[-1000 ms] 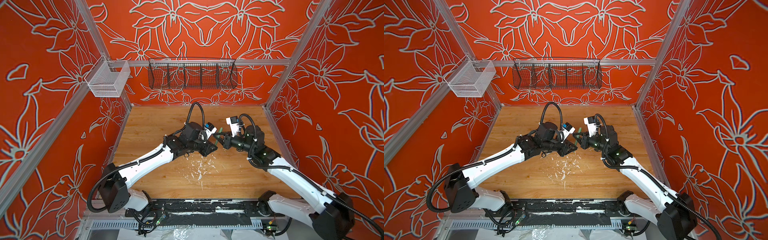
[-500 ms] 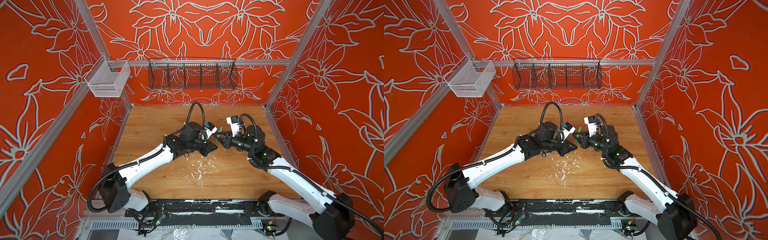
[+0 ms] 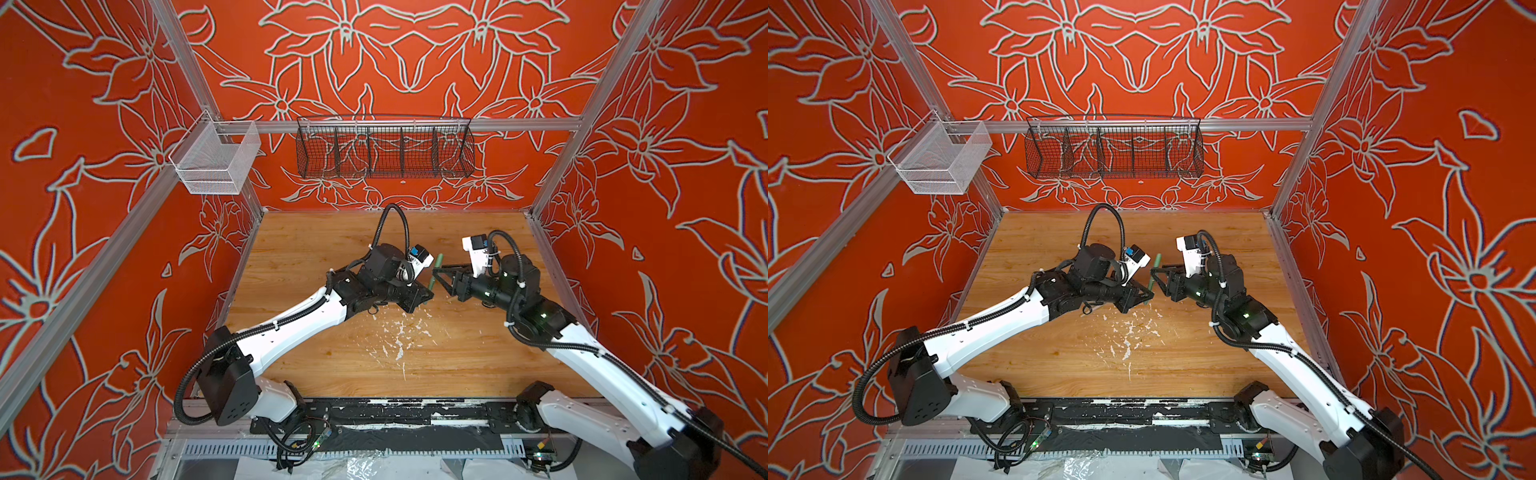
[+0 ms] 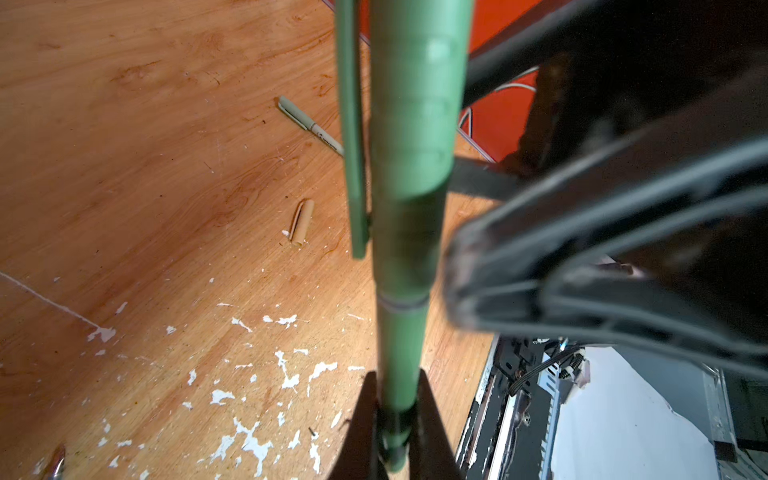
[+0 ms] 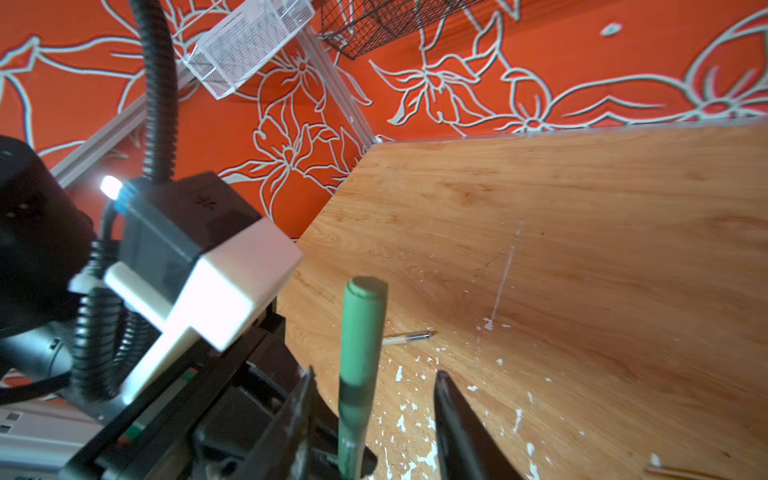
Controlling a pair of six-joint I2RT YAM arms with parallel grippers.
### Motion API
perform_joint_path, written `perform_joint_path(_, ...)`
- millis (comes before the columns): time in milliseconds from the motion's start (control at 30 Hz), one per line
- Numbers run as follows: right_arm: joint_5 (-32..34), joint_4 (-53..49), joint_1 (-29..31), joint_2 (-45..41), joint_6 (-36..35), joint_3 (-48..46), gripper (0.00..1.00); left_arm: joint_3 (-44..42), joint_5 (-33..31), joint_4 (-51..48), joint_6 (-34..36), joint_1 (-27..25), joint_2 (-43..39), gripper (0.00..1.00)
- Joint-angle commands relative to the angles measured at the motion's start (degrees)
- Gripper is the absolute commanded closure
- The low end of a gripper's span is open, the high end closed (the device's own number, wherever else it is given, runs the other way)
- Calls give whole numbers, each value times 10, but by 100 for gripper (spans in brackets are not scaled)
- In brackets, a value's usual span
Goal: Insert the pens into the pen caps
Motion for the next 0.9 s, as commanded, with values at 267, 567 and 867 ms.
perform_joint_path(267,7,-46,-18,-25,8,52,53,5,7,-4,6,4,-8,100)
perform_joint_path(567,-34,-3,-22,12,26,53,57,4,13,-3,6,4,-7,100)
perform_joint_path(867,-45,21,-22,31,37,53,63,3,9,-2,5,4,-3,100)
